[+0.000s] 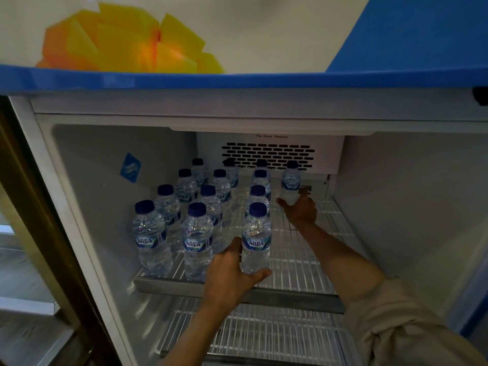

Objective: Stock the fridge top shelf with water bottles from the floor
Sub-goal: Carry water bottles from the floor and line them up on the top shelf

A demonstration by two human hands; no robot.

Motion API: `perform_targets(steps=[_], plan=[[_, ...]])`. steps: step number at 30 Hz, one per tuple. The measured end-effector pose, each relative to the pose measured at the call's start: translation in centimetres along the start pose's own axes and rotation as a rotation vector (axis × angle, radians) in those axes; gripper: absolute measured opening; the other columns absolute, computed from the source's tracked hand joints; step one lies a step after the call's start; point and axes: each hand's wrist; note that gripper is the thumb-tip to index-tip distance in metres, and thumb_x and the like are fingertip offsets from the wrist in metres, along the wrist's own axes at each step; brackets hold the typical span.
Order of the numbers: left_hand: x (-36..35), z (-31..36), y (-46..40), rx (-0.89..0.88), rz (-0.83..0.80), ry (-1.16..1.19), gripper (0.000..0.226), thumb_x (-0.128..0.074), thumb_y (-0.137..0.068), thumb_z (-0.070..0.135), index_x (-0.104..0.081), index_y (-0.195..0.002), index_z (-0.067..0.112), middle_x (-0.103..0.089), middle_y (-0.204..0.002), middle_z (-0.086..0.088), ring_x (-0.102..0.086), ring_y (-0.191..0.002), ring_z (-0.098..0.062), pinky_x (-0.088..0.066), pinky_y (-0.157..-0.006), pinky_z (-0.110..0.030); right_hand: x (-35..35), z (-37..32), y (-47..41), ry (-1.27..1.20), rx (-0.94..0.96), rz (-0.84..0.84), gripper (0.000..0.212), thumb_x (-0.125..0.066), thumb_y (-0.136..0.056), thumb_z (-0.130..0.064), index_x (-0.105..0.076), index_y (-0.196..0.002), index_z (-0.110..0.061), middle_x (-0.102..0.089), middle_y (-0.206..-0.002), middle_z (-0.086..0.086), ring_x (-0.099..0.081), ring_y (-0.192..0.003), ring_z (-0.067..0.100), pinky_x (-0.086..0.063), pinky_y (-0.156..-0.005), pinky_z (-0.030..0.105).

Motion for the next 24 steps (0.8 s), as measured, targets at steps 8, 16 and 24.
perform_targets(steps=[8,16,24], plan=[[0.2,0.4,0.3,0.013,-0.014,-0.024,0.066,-0.080,-0.061,0.060,-0.051,-0.111,0.027,-0.067,-0.106,0.012,-0.064,-0.093,-0.005,-0.056,-0.079,-0.029,1.3,-0.4,2.0,0.025,-0.025,-0.033,0.101,-0.081,-0.077,-0.045,-0.026,-0.152,-0.006,-0.039,-0.147,0.021,-0.045,-0.132,0.035,-0.044,-0.102,0.042],[1.2,1.9,0.0,0.125,-0.168,-0.059,0.070,-0.084,-0.065,0.046,-0.049,-0.115,0.012,-0.065,-0.114,-0.006,-0.063,-0.102,-0.023,-0.053,-0.085,-0.032,4.9,-1.0,8.9,0.070,0.036,-0.060,0.087,-0.077,-0.083,-0.042,-0.032,-0.148,-0.005,-0.042,-0.146,0.018,-0.045,-0.131,0.033,-0.043,-0.103,0.036],[3.1,3.2,2.7,0.128,-0.070,-0.100,0.067,-0.083,-0.073,0.029,-0.047,-0.123,0.003,-0.060,-0.120,-0.017,-0.059,-0.110,-0.034,-0.050,-0.094,-0.044,9.8,-1.8,16.2,0.143,0.085,-0.039,0.062,-0.070,-0.089,-0.041,-0.047,-0.138,-0.010,-0.053,-0.140,0.011,-0.052,-0.125,0.027,-0.042,-0.098,0.028]])
Point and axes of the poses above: each hand's wrist, its own y-axis away from the middle knuckle, its own x-axis out of the back of the hand, z = x × y
